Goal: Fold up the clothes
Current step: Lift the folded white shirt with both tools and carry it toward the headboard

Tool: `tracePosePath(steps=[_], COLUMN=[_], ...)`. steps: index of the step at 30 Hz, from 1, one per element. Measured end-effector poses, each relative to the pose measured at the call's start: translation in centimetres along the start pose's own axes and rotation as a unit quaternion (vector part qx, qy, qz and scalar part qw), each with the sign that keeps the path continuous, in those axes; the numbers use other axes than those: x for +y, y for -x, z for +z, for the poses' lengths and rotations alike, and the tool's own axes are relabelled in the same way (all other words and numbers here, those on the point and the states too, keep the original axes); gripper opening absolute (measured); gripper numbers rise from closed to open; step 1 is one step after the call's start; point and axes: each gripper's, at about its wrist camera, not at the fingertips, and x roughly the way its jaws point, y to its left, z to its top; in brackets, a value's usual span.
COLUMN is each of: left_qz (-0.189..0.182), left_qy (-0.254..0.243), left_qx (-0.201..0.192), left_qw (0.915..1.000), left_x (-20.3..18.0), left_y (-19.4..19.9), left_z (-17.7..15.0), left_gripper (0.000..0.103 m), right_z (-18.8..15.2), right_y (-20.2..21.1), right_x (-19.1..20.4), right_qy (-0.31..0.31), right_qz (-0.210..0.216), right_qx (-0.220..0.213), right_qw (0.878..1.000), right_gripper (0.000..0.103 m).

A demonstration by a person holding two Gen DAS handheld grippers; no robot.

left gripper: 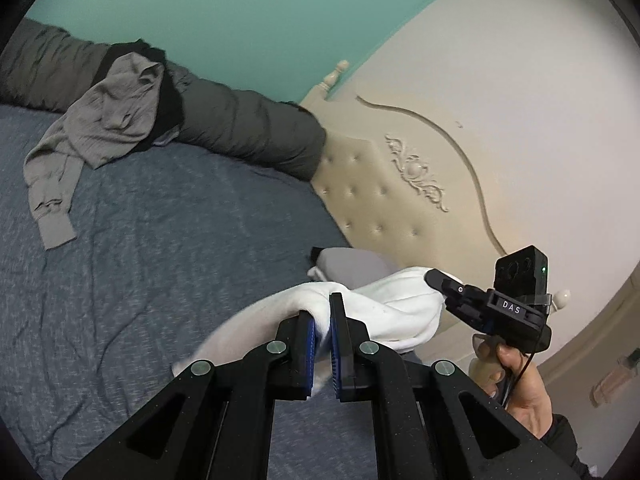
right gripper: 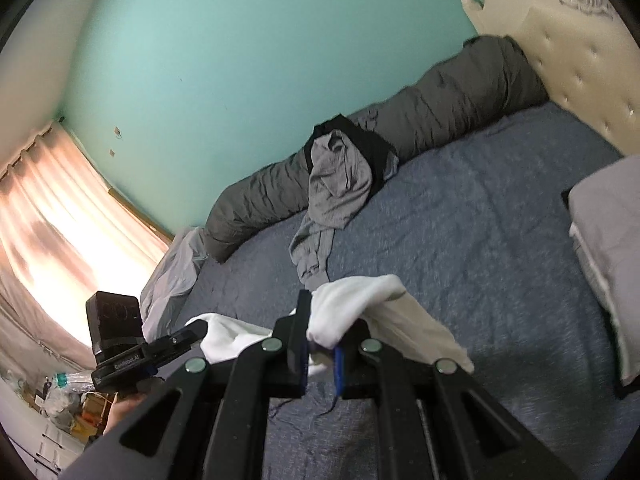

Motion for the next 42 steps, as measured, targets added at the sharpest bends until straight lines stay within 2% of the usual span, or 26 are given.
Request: tracePosePath(steps=[8, 17, 31, 38, 42], left_qz=[-0.01, -0.019, -0.022, -0.017, -0.011], left_qy=[-0.038, -0.06, -0.075, -0.082, -0.089], left_qx=[-0.001, 0.005, 0.014, 0.008, 0.019], left_qw=[0.9992, 0.998, 0.9968, 0.9964, 0.9958], left_x=[-5.7, -10.4, -14.1, -15.6, -16.7], left_y=[-0.8, -4.7, -14.7, -19.5, -23.0], left_z=[1.3, 3.7, 10.1, 14.6, 16.5], left_gripper=[0.006, 0.006, 0.006, 0.006, 0.006], right_z=[3.2, 7.3, 16.8, 22.6, 25.7], right_y=[4.0, 7.7, 5.7, 4.3, 4.3], right_x=[-0.3, -1.5, -7.3, -10.7, -13.0], right_qy=[0.022, 0.048, 0.06, 0.072, 0.083], right_qz=[-0.012, -0.026, -0.017, -0.026, -0.04], right_qx=[-0.008, -0.016, -0.03, -0.053, -0.066], right_qw=[1.0, 0.998, 0.998, 0.996, 0.994], right_gripper=[0.008, 0.008, 0.008, 0.008, 0.008])
